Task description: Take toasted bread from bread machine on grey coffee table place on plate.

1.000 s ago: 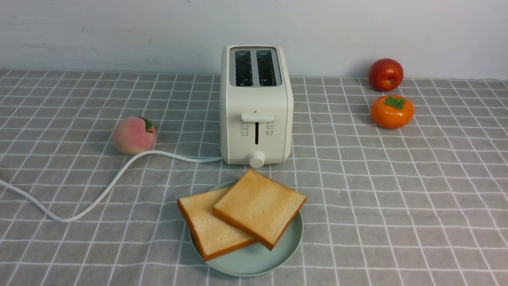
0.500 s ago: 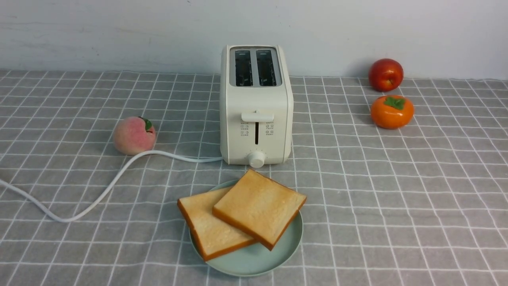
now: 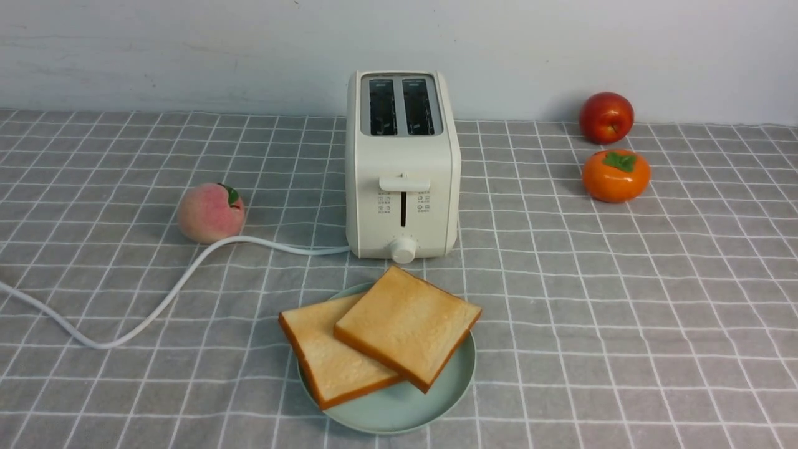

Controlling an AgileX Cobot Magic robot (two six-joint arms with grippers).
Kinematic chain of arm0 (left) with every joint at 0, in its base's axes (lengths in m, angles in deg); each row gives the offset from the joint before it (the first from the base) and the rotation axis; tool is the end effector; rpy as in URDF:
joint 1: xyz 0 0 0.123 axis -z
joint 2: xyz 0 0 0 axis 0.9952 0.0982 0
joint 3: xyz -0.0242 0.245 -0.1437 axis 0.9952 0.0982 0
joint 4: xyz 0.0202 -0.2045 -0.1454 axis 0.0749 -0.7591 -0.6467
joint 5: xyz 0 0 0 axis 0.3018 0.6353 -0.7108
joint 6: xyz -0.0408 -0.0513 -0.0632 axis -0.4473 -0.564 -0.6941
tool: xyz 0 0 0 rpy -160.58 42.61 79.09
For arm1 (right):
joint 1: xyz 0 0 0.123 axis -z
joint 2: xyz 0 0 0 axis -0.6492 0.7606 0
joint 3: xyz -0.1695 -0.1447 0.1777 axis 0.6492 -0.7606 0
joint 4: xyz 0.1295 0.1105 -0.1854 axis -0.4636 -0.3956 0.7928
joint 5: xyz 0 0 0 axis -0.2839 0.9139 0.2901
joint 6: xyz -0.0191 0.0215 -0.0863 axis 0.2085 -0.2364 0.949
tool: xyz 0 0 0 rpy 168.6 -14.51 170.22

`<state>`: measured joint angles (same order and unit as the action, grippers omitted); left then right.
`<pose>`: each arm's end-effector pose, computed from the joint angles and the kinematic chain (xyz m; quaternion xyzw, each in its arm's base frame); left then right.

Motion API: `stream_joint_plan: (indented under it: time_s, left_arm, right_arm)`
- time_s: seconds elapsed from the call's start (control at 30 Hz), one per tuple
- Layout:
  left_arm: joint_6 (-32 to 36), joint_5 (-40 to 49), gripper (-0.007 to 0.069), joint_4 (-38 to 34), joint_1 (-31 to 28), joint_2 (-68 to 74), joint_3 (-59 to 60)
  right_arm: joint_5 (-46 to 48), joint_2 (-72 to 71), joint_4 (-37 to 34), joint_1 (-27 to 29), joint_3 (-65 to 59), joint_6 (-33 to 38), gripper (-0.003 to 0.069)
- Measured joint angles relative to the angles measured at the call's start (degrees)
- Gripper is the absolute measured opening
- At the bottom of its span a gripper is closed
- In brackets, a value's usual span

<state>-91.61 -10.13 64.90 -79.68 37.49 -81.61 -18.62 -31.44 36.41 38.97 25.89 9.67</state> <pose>0.0519 -0.0066 0.1686 -0.0720 0.8083 -0.1146 0.5731 0.0517 -0.0036 0.1737 0.0935 0.8023 0.0505 0.5874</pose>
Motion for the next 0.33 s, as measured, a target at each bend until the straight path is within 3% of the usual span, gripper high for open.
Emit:
stream_joint_plan:
  time_s: [0.33]
  left_arm:
    - [0.0, 0.0, 0.0025, 0.0, 0.0, 0.0, 0.0]
  right_arm:
    - [0.0, 0.0, -0.2, 0.0, 0.0, 1.6, 0.0136]
